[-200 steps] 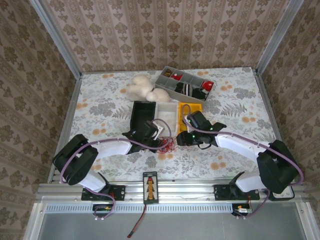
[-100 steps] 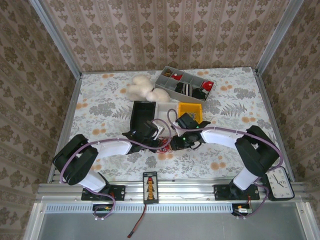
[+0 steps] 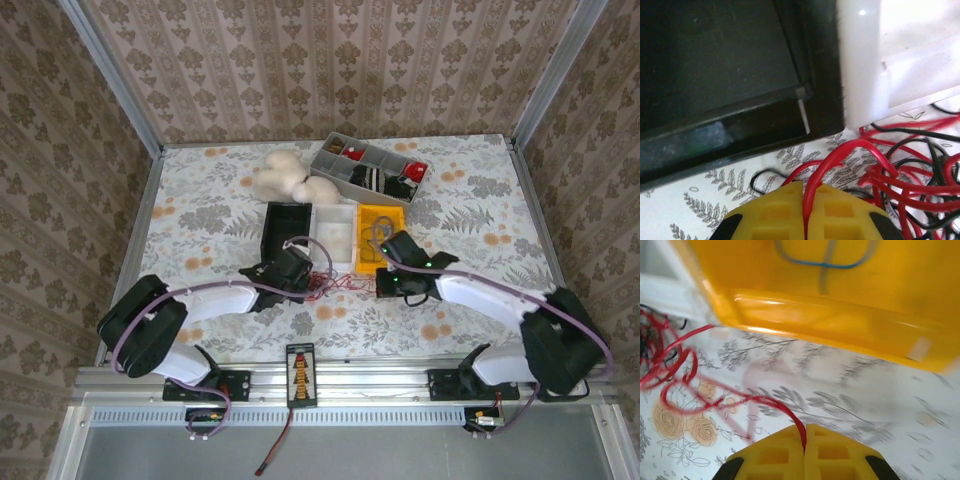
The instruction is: Untangle the cables
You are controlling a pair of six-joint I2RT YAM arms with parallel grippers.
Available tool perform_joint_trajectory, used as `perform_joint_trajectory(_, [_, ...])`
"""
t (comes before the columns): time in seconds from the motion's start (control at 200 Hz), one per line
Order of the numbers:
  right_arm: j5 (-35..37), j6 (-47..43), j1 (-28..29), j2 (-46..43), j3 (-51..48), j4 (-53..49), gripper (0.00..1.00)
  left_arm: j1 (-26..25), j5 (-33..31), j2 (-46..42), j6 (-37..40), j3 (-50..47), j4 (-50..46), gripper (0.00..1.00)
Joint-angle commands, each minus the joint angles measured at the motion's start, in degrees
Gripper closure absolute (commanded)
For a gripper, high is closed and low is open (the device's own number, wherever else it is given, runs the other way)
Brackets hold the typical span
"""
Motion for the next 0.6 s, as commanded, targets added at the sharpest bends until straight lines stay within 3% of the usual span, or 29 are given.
perform_joint_trajectory(0.0, [12.34,7.4,-3.2,-6.92,-2.75,-12.37,1.0,1.75,-6.86,0.01,-3.84,-2.04,-5.45,1.0])
perform_joint_trajectory(0.17, [21.96,14.8,-8.13,-15.87,-4.73,-20.02,1.0,2.74,-7.53,1.1,-5.08,-2.52,-5.18,1.0])
perform_joint_trajectory(0.355, [26.41,18.62,-15.21,-22.05,-5.49,-24.4,1.0,3.9,-9.42,2.02,-7.34,-2.94,-6.41,1.0])
perform_joint_trajectory(0.595, [23.05,13.47,-22.77,-23.11,-5.51,-21.73,1.0,4.26,-10.12,2.67,-8.11,-3.32,-7.19,1.0])
